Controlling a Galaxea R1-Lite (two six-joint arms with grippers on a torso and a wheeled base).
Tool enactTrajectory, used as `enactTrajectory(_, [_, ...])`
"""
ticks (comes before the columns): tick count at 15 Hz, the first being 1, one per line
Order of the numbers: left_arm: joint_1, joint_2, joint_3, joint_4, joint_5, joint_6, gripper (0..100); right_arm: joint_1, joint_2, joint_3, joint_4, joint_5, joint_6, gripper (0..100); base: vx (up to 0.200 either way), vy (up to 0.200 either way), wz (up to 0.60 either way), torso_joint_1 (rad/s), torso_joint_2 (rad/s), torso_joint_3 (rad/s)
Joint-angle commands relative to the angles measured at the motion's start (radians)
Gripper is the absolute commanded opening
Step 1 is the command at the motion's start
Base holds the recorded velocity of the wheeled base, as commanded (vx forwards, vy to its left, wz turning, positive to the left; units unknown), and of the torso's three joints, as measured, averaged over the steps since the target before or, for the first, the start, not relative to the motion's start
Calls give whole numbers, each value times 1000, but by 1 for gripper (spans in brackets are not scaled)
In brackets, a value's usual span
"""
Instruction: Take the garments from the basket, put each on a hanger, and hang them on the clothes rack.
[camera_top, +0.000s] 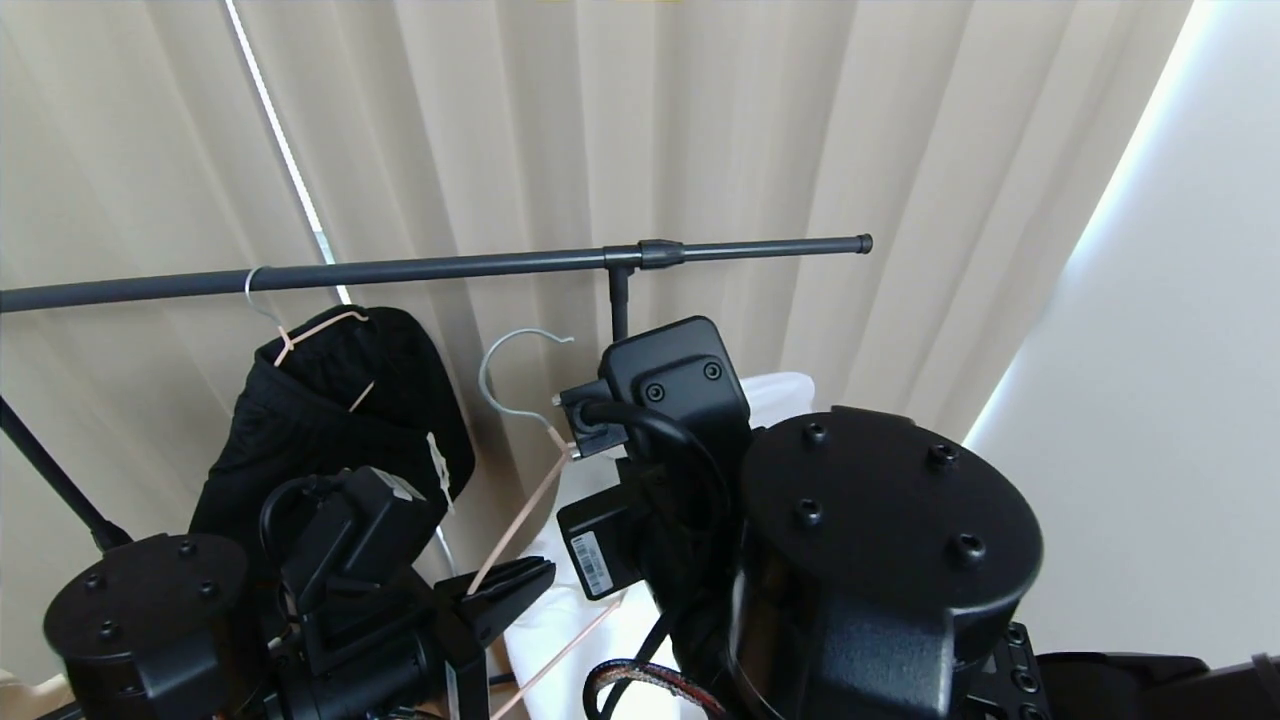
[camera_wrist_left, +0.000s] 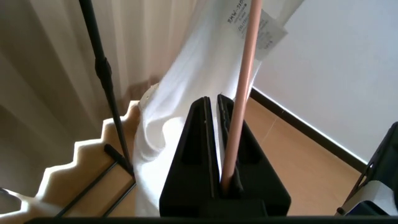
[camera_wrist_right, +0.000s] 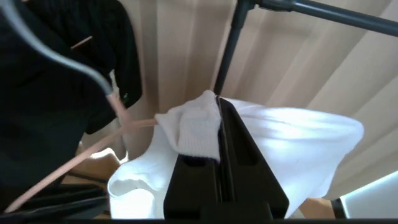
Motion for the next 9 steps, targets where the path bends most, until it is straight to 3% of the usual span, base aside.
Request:
enactTrajectory(1, [0, 1, 1, 2, 0, -1, 0, 11, -2, -2, -1, 0, 1, 0, 0, 0, 0, 0, 0, 0])
enactTrajectory(4, [0, -1, 1, 2, 0, 8, 0, 10, -4, 3, -1, -3, 1, 0, 0, 0, 0, 0, 0, 0])
enactTrajectory(5, [0, -1, 2, 2, 0, 8, 0, 10, -4, 3, -1, -3, 1, 100, 0, 0, 0, 0, 0, 0])
enactTrajectory(9, [0, -26, 12, 2, 0, 18, 0, -12, -15, -3, -4, -18, 0, 100, 0, 0, 0, 0, 0, 0])
